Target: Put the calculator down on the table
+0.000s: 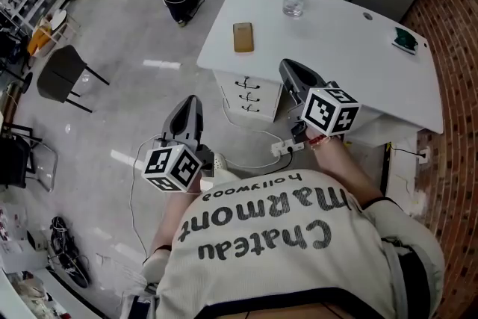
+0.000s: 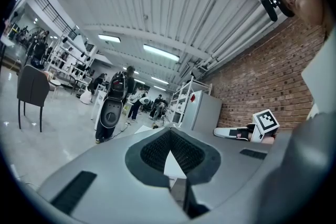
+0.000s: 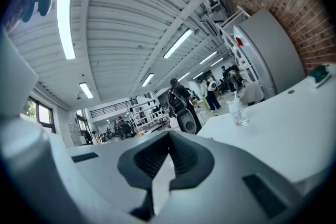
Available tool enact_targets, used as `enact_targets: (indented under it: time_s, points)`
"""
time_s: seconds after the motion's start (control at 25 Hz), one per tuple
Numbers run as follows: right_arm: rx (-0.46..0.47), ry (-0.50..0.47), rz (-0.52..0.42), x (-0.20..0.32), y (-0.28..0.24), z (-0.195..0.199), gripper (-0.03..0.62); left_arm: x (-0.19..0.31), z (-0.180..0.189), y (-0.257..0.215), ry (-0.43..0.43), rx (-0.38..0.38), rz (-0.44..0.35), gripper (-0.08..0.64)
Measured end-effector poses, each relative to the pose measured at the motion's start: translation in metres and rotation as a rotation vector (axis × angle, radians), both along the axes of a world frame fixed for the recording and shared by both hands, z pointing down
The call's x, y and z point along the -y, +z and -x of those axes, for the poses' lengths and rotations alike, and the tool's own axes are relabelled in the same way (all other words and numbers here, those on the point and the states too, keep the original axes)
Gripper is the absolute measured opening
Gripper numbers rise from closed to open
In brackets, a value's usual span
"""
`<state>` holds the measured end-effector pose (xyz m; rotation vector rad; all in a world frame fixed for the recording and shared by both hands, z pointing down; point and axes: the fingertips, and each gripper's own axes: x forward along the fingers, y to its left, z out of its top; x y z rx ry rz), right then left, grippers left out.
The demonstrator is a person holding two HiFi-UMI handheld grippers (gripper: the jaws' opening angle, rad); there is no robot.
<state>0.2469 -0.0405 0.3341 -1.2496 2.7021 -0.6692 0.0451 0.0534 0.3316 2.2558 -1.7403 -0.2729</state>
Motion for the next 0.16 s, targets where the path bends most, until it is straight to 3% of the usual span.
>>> enact_targets:
  time_s: [0.16]
  points:
    - [0.0, -0.003, 0.006, 0.0036, 0.0053, 0.0045, -0.009, 0.0025, 0.0055, 0.0052, -0.006, -0.002, 0.008, 0.0]
